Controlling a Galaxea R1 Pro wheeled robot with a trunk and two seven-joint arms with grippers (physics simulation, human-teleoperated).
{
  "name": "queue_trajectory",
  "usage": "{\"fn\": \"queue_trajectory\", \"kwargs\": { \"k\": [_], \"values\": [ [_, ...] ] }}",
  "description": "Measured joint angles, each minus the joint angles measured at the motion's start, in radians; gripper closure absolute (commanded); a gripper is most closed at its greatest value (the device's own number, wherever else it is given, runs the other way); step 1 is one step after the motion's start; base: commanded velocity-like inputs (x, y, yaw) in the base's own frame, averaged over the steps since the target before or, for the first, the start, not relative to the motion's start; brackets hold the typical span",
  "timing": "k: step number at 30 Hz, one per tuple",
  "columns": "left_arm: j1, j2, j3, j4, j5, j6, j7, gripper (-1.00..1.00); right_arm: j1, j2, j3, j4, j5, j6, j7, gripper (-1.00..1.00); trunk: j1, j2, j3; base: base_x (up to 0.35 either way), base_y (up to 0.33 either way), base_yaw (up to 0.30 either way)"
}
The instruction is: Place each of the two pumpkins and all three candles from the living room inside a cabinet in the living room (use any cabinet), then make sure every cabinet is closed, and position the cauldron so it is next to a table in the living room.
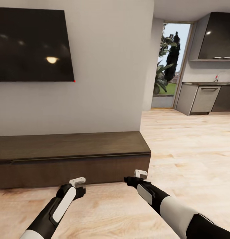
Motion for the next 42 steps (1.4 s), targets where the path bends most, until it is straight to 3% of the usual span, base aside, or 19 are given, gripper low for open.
{"fn": "queue_trajectory", "kwargs": {
  "k": [4,7,10,13,17,25,42],
  "values": [
    [0.035,-0.014,-0.002,0.013,0.025,-0.039,-0.001,-1.00,0.000,0.000,0.002,0.001,-0.001,0.000,0.000,-1.00,-0.002,0.001,0.010,-0.339,0.000,0.000],
    [0.059,-0.017,-0.007,0.076,0.027,-0.136,-0.010,-1.00,0.000,0.000,0.001,0.002,-0.002,0.000,0.000,-1.00,-0.003,0.002,0.017,-0.340,0.000,0.000],
    [0.065,-0.015,-0.026,0.146,0.024,-0.239,-0.069,-1.00,0.000,0.000,0.001,0.013,-0.002,0.000,0.001,-1.00,-0.004,0.002,0.024,-0.340,0.000,0.000],
    [0.068,-0.007,-0.035,0.172,0.024,-0.273,-0.141,-1.00,0.000,0.000,0.002,0.034,-0.001,-0.001,0.002,-1.00,-0.006,0.003,0.031,-0.340,0.000,0.000],
    [0.071,-0.002,-0.036,0.179,0.020,-0.284,-0.192,-1.00,0.000,-0.001,0.002,0.046,-0.001,-0.002,0.003,-1.00,-0.008,0.004,0.040,-0.341,0.000,0.000],
    [0.072,-0.002,-0.038,0.194,0.019,-0.286,-0.203,-1.00,0.000,0.000,0.002,0.055,-0.001,-0.003,0.003,-1.00,-0.013,0.010,0.057,-0.337,0.000,0.000],
    [0.073,-0.001,-0.038,0.225,0.015,-0.288,-0.204,-1.00,0.000,0.001,0.002,0.064,-0.001,-0.010,0.004,-1.00,-0.078,0.129,0.083,-0.317,0.000,0.000]
  ]
}}
